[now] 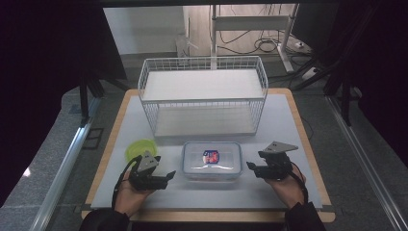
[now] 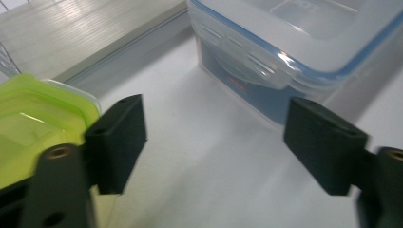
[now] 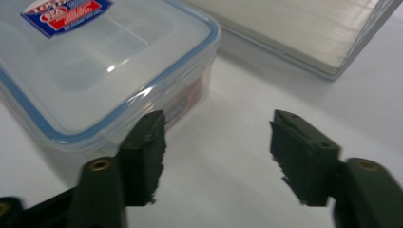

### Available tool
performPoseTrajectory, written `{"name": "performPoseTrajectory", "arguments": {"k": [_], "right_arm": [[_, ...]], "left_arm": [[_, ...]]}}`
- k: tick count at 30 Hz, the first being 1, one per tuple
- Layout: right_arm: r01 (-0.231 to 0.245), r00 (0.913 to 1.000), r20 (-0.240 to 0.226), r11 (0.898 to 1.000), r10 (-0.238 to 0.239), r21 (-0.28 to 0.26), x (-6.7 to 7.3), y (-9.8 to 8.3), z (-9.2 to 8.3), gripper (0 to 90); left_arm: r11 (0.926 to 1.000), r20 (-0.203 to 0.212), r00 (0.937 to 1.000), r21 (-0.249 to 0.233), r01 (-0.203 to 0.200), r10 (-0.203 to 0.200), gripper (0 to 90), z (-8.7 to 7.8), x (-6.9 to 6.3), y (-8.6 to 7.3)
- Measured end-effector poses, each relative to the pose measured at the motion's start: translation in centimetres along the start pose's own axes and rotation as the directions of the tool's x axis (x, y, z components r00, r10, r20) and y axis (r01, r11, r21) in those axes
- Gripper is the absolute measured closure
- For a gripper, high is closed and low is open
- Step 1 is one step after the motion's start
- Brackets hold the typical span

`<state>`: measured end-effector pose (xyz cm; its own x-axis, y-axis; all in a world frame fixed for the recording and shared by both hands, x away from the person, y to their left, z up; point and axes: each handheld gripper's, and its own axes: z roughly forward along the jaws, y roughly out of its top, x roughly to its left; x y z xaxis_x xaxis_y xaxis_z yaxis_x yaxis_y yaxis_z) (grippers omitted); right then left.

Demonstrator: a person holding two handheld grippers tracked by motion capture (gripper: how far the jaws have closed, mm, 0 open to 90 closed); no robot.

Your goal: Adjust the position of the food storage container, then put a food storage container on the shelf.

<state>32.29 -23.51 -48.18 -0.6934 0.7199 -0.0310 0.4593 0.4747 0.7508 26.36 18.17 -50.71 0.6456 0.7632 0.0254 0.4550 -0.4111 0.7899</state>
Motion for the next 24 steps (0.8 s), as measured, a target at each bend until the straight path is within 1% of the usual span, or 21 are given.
{"name": "performPoseTrajectory", "arguments": {"k": [1, 2, 4, 5, 8, 9, 11, 13, 19, 21, 24], "right_arm": [[0.006, 1.0, -0.001, 1.0, -0.006, 0.005, 0.01, -0.09, 0.14, 29.1], [0.01, 1.0, -0.001, 1.0, -0.01, 0.004, 0.01, -0.11, 0.2, 27.3], [0.01, 0.9999, -0.005, 1.0, -0.01, 0.003, 0.0, -0.12, 0.26, 25.8], [0.011, 0.9999, -0.007, 1.0, -0.011, 0.0, -0.04, -0.16, 0.32, 22.7], [0.009, 1.0, -0.003, 1.0, -0.009, -0.002, -0.1, -0.21, 0.37, 20.1], [0.006, 1.0, 0.001, 1.0, -0.006, -0.004, -0.15, -0.26, 0.45, 17.5], [0.004, 1.0, 0.001, 1.0, -0.004, -0.006, -0.21, -0.26, 0.5, 16.1], [0.005, 1.0, 0.004, 1.0, -0.004, -0.007, -0.21, -0.27, 0.54, 15.1], [0.006, 0.9999, 0.011, 1.0, -0.005, -0.014, -0.25, -0.24, 0.49, 14.0], [0.0, 0.9998, 0.018, 1.0, 0.0, -0.013, -0.29, -0.25, 0.49, 14.0], [-0.011, 0.9996, 0.024, 1.0, 0.012, -0.012, -0.31, -0.24, 0.48, 13.7]], "left_arm": [[1.0, 0.009, 0.9999, -0.001, 0.007, -0.007, 14.8, -0.17, -0.07, -0.2], [0.9999, 0.011, 0.9999, 0.002, 0.011, -0.011, 11.4, -0.21, -0.08, -0.29], [0.9999, 0.014, 0.9999, 0.006, 0.008, -0.008, 7.4, -0.21, -0.08, -0.37], [0.9999, 0.021, 0.9997, 0.007, 0.008, -0.008, 6.0, -0.15, -0.05, -0.41], [1.0, 0.031, 0.9995, 0.002, 0.005, -0.005, 4.4, -0.17, -0.07, -0.37], [0.9999, 0.036, 0.9993, -0.012, 0.007, -0.006, 4.3, -0.2, -0.11, -0.37], [0.9996, 0.037, 0.9993, -0.029, -0.005, 0.007, 3.4, -0.15, -0.05, -0.48], [0.9994, 0.035, 0.9993, -0.033, -0.009, 0.01, 2.9, -0.03, 0.08, -0.65], [0.9995, 0.023, 0.9996, -0.027, -0.017, 0.018, 2.8, 0.13, 0.0, -0.67], [0.9996, 0.028, 0.9994, -0.018, -0.021, 0.021, 3.6, 0.2, -0.02, -0.65], [0.9999, 0.032, 0.9994, -0.01, -0.013, 0.013, 4.7, 0.27, -0.08, -0.6]]}}
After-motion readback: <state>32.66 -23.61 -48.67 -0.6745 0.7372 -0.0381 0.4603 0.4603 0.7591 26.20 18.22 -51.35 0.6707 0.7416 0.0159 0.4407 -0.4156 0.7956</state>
